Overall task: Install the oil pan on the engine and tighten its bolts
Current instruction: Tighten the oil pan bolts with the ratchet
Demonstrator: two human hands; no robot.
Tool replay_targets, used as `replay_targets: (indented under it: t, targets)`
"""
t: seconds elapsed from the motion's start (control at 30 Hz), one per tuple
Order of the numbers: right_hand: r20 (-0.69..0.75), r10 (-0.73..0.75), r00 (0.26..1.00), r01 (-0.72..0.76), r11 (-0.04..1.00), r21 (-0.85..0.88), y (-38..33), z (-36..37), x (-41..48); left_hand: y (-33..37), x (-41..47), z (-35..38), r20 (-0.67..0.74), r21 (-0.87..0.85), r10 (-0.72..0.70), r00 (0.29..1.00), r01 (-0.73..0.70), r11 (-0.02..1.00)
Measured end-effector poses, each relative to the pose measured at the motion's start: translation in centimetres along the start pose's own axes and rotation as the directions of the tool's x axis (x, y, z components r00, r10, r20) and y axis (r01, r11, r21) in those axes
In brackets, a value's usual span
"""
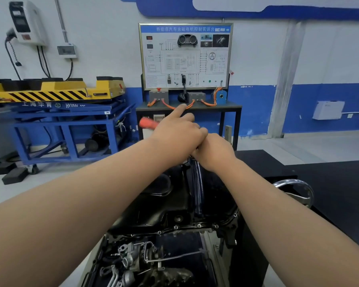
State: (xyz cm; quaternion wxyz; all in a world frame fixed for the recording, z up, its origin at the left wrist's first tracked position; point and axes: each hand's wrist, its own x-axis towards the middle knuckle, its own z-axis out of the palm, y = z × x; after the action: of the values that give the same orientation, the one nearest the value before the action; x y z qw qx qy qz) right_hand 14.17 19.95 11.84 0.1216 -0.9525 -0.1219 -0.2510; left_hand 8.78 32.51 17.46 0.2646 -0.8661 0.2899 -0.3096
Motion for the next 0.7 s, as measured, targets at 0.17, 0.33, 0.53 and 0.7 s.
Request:
replay_targets:
  t: [0.17, 0.33, 0.53, 0.7]
  targets:
    - [0.07, -0.087, 0.994, 0.083, 0.995, 0.047, 0.5, 0.0, 0.0, -0.4, -0.1, 0.2, -0.037, -0.006, -0.003, 0.999, 0.003, 1.0]
    - [0.137, -0.141, 0.981, 0.144, 0.989, -0.017, 0.5, -1.0, -0.1, 0.2, -0.2, -0.1, 0.038, -0.064, -0.083, 0.996, 0.085, 0.994]
    - [-0.018, -0.047, 0.999, 0.045, 0.996, -0.079, -0.3, -0.1, -0.3, 0.4, 0.1, -0.3, 0.067, -0.034, -0.13, 0.989, 0.133, 0.991]
    - [0.041, -0.04, 0.998, 0.04, 0.999, 0.011, 0.1, 0.3, 0.3, -0.4, 0.1, -0.1, 0.017, -0.009, -0.023, 1.0, 0.023, 1.0]
